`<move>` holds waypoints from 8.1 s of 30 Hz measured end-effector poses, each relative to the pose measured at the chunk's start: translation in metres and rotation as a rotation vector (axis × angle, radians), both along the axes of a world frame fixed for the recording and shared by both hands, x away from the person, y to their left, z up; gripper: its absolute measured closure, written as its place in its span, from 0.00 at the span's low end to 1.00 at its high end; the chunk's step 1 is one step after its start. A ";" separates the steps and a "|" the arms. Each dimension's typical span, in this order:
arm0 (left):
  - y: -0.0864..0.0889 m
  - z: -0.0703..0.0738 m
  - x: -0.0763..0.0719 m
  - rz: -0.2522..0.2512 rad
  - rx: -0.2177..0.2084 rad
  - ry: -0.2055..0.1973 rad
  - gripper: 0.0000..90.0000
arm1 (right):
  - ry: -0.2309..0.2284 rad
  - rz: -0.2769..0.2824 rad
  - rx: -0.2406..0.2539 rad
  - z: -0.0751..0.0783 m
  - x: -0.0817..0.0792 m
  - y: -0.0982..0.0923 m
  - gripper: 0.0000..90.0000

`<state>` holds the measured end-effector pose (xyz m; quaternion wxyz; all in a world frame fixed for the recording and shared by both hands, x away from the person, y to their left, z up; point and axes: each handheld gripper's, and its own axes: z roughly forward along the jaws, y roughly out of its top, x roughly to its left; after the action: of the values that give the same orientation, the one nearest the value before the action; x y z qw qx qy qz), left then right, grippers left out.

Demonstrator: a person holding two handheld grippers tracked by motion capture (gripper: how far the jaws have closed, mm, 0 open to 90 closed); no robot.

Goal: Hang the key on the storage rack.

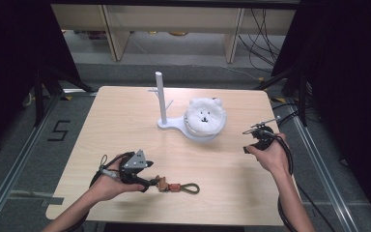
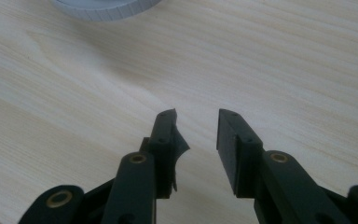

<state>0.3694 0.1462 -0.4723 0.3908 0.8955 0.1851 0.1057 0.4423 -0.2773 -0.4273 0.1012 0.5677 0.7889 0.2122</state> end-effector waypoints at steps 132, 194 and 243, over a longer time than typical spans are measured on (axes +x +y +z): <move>-0.082 0.001 0.004 -0.293 0.312 0.062 0.76 | -0.021 0.027 -0.003 0.002 -0.005 -0.005 0.76; 0.005 0.049 0.014 0.225 -0.225 -0.139 0.77 | -0.177 0.006 0.047 -0.006 -0.018 -0.007 0.76; 0.029 0.059 0.030 0.384 -0.342 -0.185 0.77 | -0.448 -0.075 0.163 -0.042 -0.048 -0.012 0.70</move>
<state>0.3995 0.1749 -0.4134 0.5243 0.7516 0.3302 0.2262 0.3947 -0.2891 -0.4695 0.2353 0.5415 0.7054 0.3921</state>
